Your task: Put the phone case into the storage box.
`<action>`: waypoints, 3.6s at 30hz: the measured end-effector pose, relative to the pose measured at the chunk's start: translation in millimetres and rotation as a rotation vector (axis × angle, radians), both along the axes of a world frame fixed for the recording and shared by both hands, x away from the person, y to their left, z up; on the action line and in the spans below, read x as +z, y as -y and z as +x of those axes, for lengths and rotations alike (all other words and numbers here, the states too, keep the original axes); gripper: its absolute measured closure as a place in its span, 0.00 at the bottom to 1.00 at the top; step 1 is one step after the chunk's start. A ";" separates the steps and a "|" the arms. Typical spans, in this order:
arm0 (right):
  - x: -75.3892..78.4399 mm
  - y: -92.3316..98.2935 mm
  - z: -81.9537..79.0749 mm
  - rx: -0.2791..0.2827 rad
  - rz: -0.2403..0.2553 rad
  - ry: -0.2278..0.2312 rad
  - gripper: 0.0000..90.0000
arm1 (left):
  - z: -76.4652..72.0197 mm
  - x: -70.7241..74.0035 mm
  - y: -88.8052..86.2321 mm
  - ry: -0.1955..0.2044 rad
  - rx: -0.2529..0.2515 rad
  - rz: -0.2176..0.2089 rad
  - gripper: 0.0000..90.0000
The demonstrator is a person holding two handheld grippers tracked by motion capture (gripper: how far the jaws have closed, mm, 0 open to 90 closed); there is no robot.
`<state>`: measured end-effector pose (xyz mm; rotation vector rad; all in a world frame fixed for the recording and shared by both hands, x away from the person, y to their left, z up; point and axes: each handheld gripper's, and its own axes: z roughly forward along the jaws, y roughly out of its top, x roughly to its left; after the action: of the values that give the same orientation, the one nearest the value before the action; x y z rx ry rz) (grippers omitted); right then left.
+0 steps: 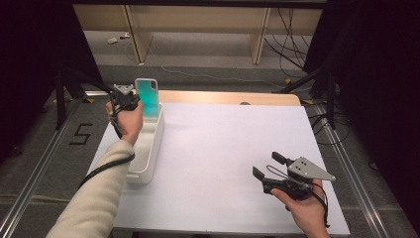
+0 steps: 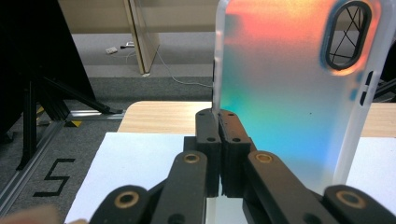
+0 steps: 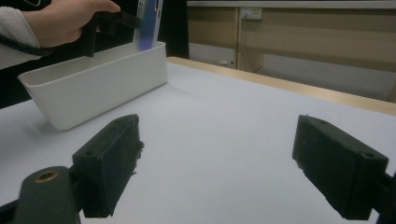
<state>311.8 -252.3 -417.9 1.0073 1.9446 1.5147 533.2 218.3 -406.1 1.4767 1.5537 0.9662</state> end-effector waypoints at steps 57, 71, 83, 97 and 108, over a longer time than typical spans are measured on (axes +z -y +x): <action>-1.2 -1.6 0.3 0.011 -0.004 -0.013 0.18 | 4.9 -18.9 -0.1 -0.044 0.000 0.028 0.98; -2.6 -2.8 0.9 0.016 0.009 -0.018 0.18 | 5.8 -22.1 -1.4 -0.057 0.004 0.028 0.98; -2.6 -3.2 0.5 0.017 0.010 -0.027 0.18 | 6.3 -25.2 -1.4 -0.067 0.002 0.027 0.98; -3.2 -2.8 1.0 0.014 0.001 -0.017 0.18 | 6.7 -28.3 -0.7 -0.074 0.005 0.023 0.98; -3.3 -2.6 1.0 0.015 0.002 -0.017 0.18 | 7.2 -31.0 0.8 -0.081 0.005 0.023 0.98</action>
<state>312.8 -249.6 -421.2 1.0120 1.9671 1.5209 540.4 217.6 -437.1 1.5459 1.6087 0.9406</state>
